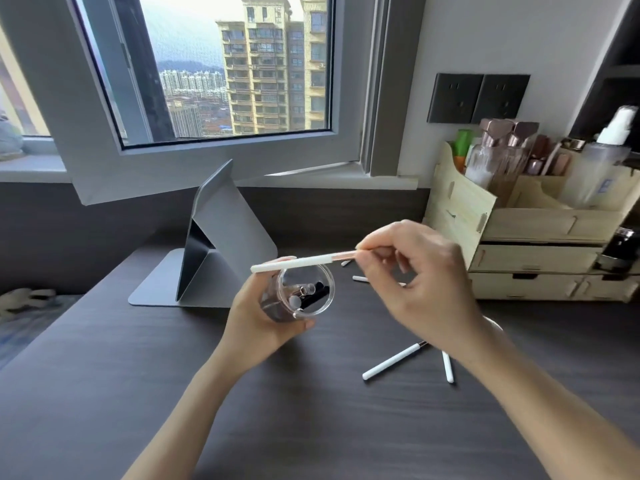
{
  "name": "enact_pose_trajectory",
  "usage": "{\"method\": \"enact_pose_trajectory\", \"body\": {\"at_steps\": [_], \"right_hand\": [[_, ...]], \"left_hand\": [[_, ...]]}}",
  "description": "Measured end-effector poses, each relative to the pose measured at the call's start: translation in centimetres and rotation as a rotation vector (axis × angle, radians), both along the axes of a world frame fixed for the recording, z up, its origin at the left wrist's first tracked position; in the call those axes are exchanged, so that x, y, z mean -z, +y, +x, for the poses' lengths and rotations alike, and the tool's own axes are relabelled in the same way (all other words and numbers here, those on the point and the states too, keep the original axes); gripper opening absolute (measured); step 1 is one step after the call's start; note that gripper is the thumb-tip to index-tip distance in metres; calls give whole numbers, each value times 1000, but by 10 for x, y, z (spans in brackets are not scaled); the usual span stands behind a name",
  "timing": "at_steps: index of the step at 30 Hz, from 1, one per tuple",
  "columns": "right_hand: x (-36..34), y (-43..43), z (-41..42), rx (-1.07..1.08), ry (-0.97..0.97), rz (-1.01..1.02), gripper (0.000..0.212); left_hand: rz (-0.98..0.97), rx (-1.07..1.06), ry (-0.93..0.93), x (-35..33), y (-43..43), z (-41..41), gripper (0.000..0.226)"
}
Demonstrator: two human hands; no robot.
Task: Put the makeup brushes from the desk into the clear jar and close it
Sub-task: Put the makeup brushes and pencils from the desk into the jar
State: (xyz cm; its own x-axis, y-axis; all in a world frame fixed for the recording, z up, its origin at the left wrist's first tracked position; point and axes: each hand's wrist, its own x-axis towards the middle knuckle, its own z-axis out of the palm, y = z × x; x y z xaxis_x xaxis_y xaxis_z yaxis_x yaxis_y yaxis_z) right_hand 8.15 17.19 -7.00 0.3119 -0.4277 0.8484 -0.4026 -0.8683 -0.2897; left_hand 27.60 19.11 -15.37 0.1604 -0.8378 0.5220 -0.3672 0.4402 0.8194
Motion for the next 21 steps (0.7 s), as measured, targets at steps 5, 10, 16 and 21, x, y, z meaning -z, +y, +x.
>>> {"method": "enact_pose_trajectory", "body": {"at_steps": [5, 10, 16, 21], "right_hand": [[-4, 1, -6, -62, -218, 58, 14], [-1, -1, -8, -49, -220, 45, 17], [11, -12, 11, 16, -170, 23, 14], [45, -35, 42, 95, 159, -51, 20]], "left_hand": [[4, -17, 20, 9, -5, 3, 77], [-7, -2, 26, 13, -8, 3, 79], [-9, 12, 18, 13, -11, 3, 80], [-31, 19, -17, 11, -14, 0, 80]]}}
